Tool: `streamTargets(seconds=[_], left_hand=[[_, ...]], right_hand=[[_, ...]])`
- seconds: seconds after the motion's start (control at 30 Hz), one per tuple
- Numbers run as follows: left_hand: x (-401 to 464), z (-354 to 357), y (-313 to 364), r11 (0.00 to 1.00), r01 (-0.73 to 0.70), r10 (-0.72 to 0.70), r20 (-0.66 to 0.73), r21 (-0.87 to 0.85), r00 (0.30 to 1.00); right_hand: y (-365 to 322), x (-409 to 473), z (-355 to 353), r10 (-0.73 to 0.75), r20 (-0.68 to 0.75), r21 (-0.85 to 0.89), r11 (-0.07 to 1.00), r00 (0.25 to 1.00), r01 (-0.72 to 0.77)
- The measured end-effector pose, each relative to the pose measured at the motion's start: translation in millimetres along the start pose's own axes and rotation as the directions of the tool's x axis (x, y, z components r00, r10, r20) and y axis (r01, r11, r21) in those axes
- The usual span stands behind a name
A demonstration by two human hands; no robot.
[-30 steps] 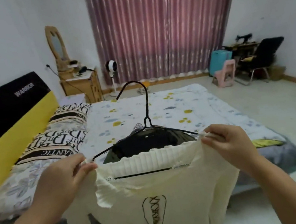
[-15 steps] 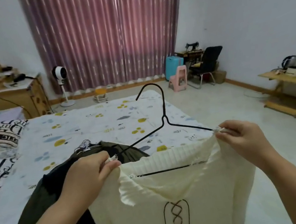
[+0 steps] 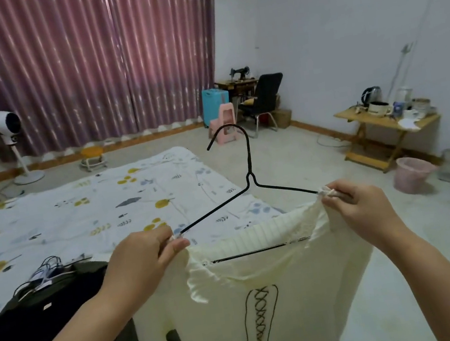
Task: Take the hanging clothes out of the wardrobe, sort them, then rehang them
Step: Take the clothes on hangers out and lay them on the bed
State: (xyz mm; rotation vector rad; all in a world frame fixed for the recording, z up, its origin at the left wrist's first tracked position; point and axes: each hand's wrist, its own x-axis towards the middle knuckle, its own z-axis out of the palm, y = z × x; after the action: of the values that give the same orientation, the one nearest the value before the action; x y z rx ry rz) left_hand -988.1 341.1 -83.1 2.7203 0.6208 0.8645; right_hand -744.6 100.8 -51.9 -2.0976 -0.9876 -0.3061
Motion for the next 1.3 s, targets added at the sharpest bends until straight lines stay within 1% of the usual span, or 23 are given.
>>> streamTargets(seconds=[0.1, 0.2, 0.33, 0.5, 0.67, 0.8, 0.9, 1.0, 1.17, 1.23, 1.3], left_hand=[[46, 18, -7, 0.999, -0.033, 0.033, 0.010, -0.015, 0.999], [90, 34, -12, 0.999, -0.036, 0.037, 0.020, -0.039, 0.999], [137, 56, -18, 0.997, -0.056, 0.057, 0.033, -0.048, 0.998], [189, 83, -19, 0.999, -0.009, 0.011, 0.060, -0.036, 0.998], [243, 114, -19, 0.995, 0.104, -0.103, 0.034, -0.004, 0.994], [279, 141, -22, 0.979, 0.204, -0.204, -0.027, 0.011, 0.979], [300, 156, -25, 0.957, 0.291, -0.289, -0.085, 0.007, 0.954], [318, 165, -31, 0.940, 0.340, -0.333, -0.151, 0.023, 0.931], [353, 173, -57, 0.910, 0.412, -0.394, -0.209, 0.052, 0.895], [370, 175, -70, 0.901, 0.429, -0.405, -0.228, 0.068, 0.885], [387, 178, -86, 0.889, 0.452, -0.422, -0.250, 0.073, 0.872]], right_hand=[[12, 40, 4, 0.023, 0.000, -0.011, 1.000, 1.000, -0.023], [26, 81, 10, 0.044, -0.017, -0.040, 0.998, 0.999, -0.045], [42, 126, 21, 0.020, -0.059, -0.109, 0.994, 0.998, -0.026], [66, 185, 40, -0.025, -0.055, -0.116, 0.993, 0.998, 0.019], [101, 255, 66, -0.044, -0.029, -0.022, 0.999, 0.999, 0.044], [132, 319, 91, -0.124, 0.012, -0.006, 0.992, 0.992, 0.124], [147, 362, 114, -0.172, 0.051, 0.028, 0.985, 0.984, 0.170], [153, 397, 143, -0.208, 0.055, 0.025, 0.978, 0.977, 0.207], [154, 437, 197, -0.243, 0.020, 0.052, 0.969, 0.970, 0.241], [153, 448, 219, -0.244, 0.010, 0.061, 0.968, 0.970, 0.243], [149, 457, 241, -0.209, 0.025, 0.056, 0.977, 0.978, 0.207]])
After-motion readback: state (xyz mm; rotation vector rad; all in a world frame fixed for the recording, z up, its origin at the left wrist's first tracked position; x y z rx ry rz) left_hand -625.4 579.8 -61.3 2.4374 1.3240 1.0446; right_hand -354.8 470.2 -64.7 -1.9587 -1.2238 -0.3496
